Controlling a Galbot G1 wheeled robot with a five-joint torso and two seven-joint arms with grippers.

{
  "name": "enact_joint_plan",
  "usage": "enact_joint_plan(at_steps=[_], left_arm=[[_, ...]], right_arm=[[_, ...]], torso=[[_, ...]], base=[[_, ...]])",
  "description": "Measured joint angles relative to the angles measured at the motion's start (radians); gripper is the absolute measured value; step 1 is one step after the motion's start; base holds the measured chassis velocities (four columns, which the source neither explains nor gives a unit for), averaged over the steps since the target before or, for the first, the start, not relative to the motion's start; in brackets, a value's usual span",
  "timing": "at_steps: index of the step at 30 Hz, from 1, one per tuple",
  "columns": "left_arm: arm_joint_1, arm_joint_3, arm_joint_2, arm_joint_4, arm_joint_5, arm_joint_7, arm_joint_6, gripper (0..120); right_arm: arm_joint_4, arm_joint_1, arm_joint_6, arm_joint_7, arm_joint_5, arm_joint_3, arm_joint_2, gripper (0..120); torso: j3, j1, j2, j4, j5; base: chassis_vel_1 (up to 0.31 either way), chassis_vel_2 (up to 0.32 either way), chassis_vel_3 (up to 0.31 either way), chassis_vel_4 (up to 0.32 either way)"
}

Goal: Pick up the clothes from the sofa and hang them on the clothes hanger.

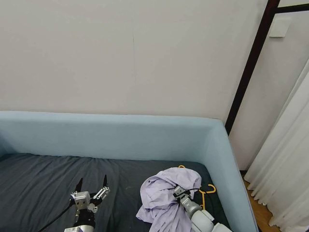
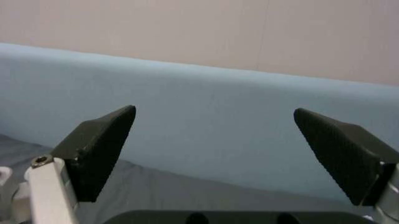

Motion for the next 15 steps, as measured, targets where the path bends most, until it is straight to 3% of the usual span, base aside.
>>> enact_joint_plan(at_steps=[8,15], left_arm=[[-0.010,0.005,0.008,0.010,-0.001,0.000,0.000,100],[-0.063,0.028,0.060,0.063,-0.082,0.019,0.013,100]], right_arm=[[0.029,-0.016,0.028,-0.060,0.025,0.023,-0.016,0],[0.217,-0.024,0.040,-0.187,0.187,0.045,-0.123,0]], torso=[[0.000,0.000,0.000,0.0001,0.0003],[0.000,0.000,0.000,-0.0002,0.0000]], base=[[0.000,0.000,0.000,0.000],[0.000,0.000,0.000,0.000]])
